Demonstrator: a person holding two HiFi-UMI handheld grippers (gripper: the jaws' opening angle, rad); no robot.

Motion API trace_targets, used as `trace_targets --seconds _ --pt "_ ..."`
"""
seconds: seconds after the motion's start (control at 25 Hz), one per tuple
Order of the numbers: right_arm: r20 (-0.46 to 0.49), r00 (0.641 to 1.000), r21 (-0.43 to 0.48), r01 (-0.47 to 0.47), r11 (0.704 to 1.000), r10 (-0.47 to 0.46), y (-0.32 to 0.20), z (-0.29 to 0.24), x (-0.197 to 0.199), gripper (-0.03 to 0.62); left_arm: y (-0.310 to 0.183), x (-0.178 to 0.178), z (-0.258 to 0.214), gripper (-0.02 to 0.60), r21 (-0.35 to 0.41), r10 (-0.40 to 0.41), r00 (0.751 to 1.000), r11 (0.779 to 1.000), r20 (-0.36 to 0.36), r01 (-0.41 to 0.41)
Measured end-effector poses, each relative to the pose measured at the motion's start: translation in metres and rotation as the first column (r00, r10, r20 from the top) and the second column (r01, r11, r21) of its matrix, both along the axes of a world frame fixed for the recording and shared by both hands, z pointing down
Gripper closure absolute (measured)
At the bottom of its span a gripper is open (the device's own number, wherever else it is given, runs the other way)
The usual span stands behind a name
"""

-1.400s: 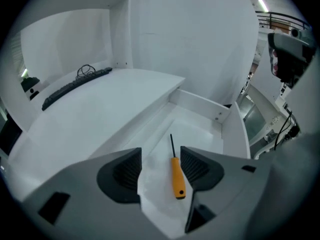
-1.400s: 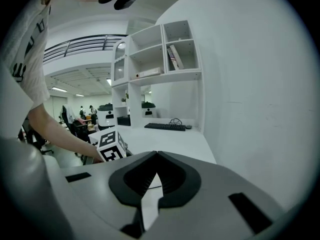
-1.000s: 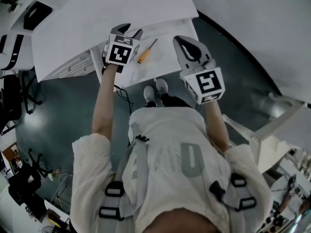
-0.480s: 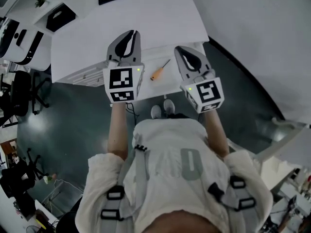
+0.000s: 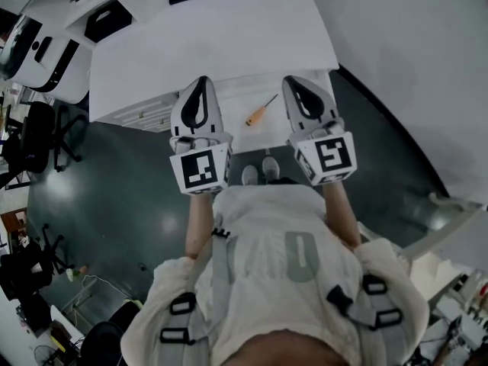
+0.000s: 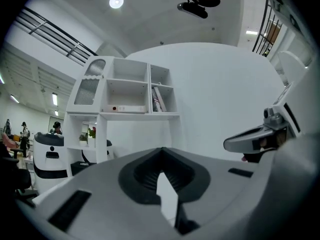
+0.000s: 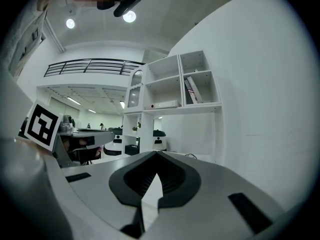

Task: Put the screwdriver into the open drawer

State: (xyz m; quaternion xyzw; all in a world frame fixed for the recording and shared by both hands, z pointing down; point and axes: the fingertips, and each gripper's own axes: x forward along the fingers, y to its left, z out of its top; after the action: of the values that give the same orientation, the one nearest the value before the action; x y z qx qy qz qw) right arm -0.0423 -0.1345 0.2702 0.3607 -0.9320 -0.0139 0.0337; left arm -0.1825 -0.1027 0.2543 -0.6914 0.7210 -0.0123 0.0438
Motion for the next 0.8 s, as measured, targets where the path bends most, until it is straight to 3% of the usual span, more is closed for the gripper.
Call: trace_targets --seconds 0.32,0.48,0.8 --pt "-0.041 0.999 0.019 0.009 1.0 -0.008 0.004 0.013 -0.002 0.589 0.009 -0.017 0.002 0.577 -0.001 -0.023 1.0 1.0 0.003 0.023" --pt "-0.022 1.0 -0.022 0.01 1.0 -0.01 0.007 0.011 -0.004 0.589 0.009 -0.017 0.0 0.575 0.009 -0.033 0.999 0.999 -0.024 0.033" --pt "-0.056 0.998 -0.019 0.003 1.0 -0.004 0.002 0.022 0.002 0.589 0.006 -0.018 0.01 0.577 -0.021 -0.014 1.0 1.0 -0.001 0.014"
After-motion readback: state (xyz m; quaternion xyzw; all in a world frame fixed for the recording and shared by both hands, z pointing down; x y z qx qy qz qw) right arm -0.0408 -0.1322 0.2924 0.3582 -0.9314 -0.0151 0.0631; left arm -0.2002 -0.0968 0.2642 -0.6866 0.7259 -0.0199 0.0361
